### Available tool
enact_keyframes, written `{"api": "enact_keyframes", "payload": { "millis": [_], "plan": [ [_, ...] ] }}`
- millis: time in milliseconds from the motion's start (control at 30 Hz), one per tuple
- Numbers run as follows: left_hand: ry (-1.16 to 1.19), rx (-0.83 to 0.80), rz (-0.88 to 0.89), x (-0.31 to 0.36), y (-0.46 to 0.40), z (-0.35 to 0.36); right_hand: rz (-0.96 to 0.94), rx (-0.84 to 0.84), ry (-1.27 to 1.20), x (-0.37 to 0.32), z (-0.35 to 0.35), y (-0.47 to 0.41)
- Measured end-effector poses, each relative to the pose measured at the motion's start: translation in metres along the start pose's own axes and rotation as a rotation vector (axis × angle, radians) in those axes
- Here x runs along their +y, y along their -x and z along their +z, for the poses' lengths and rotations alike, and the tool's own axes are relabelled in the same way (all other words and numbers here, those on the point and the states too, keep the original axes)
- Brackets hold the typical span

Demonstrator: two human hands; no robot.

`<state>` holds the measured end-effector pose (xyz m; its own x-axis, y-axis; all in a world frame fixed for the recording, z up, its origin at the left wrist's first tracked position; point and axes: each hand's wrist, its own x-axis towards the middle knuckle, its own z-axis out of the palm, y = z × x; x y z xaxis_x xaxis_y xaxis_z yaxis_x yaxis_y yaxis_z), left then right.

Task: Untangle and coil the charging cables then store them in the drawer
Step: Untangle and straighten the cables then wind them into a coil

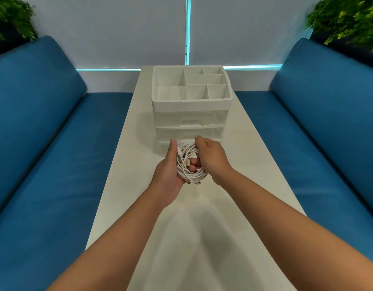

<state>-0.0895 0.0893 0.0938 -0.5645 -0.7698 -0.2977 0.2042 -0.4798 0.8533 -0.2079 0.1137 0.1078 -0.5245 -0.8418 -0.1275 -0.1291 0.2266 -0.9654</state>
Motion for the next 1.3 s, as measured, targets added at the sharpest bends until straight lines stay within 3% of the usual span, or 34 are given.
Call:
{"api": "enact_keyframes", "payload": {
  "millis": [200, 600, 733, 867, 1033, 1167, 1300],
  "plan": [
    [0.001, -0.075, -0.102, 0.002, -0.008, -0.007, 0.085, -0.075, -0.088, -0.002, -0.007, 0.001],
    [0.287, -0.244, -0.156, 0.002, -0.001, -0.006, 0.269, -0.366, -0.266, -0.011, -0.014, 0.0],
    [0.299, -0.275, -0.215, 0.01, -0.001, -0.005, 0.297, -0.305, -0.22, -0.016, -0.013, 0.002],
    [0.138, -0.172, -0.266, 0.016, -0.005, -0.003, 0.292, -0.168, -0.2, -0.012, -0.002, 0.004],
    [-0.05, -0.096, -0.24, 0.02, -0.01, 0.0, 0.209, -0.138, -0.227, -0.012, 0.002, 0.004],
    [0.052, -0.066, -0.223, 0.017, -0.019, -0.007, 0.142, -0.192, -0.234, -0.013, -0.003, 0.0],
    [0.18, -0.004, -0.185, 0.015, -0.024, -0.009, 0.253, -0.247, -0.173, -0.017, -0.012, -0.001]
  ]
}}
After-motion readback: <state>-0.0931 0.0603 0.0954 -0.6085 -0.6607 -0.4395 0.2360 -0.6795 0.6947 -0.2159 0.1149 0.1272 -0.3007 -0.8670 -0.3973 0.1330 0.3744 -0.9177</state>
